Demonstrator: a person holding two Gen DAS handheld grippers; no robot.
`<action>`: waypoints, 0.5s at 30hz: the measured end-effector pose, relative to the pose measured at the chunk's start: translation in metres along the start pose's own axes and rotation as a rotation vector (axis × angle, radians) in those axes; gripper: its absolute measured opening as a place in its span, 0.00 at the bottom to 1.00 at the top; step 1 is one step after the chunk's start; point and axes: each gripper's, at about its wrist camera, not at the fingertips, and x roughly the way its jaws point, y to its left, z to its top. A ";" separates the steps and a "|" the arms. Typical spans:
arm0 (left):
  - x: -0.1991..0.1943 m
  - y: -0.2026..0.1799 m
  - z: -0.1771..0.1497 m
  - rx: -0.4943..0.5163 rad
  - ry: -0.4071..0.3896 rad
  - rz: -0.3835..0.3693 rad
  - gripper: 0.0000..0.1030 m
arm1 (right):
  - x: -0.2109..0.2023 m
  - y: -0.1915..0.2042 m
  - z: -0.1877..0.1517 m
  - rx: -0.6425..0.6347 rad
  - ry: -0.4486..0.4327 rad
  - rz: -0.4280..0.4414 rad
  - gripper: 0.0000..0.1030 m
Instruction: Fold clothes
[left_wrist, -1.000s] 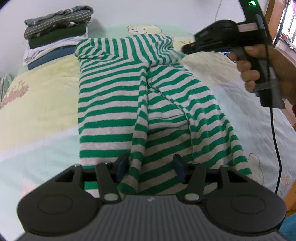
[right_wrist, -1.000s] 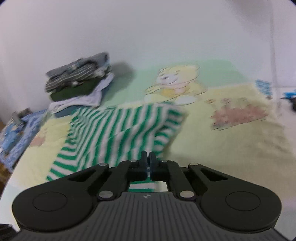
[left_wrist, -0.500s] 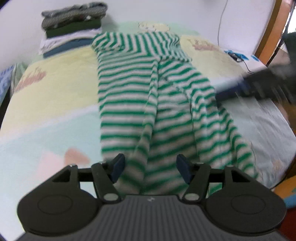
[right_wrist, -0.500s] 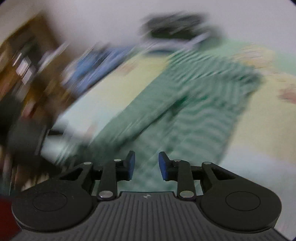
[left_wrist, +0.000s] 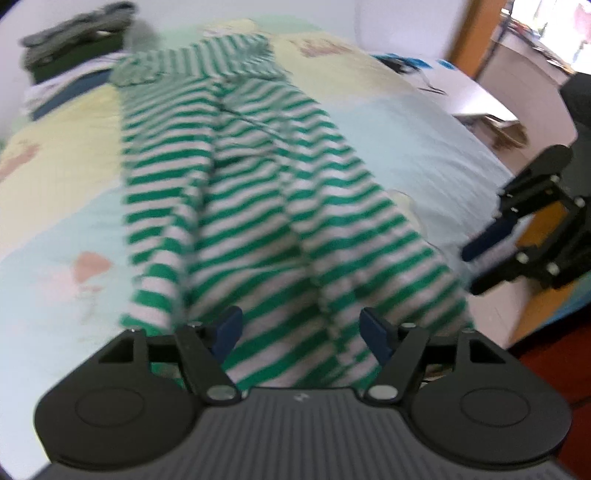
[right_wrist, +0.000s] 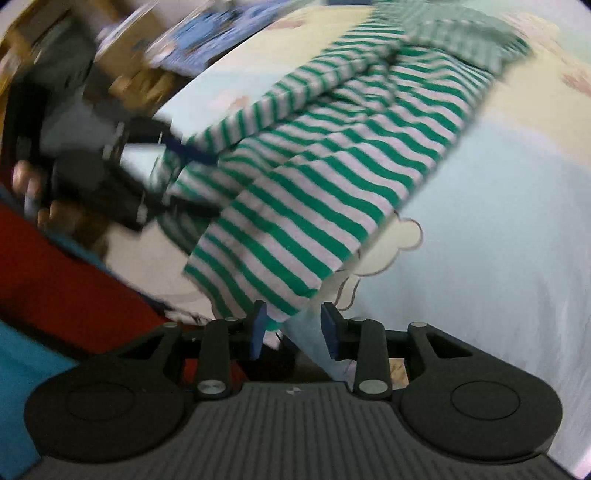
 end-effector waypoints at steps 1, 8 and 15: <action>0.005 -0.002 0.001 0.011 0.006 -0.023 0.71 | 0.001 -0.001 -0.004 0.045 -0.014 -0.009 0.34; 0.024 -0.009 -0.002 0.105 0.029 -0.197 0.48 | 0.020 0.024 -0.025 0.265 -0.089 -0.057 0.34; 0.024 -0.023 -0.006 0.293 0.014 -0.312 0.13 | 0.012 0.039 -0.046 0.400 -0.178 -0.177 0.13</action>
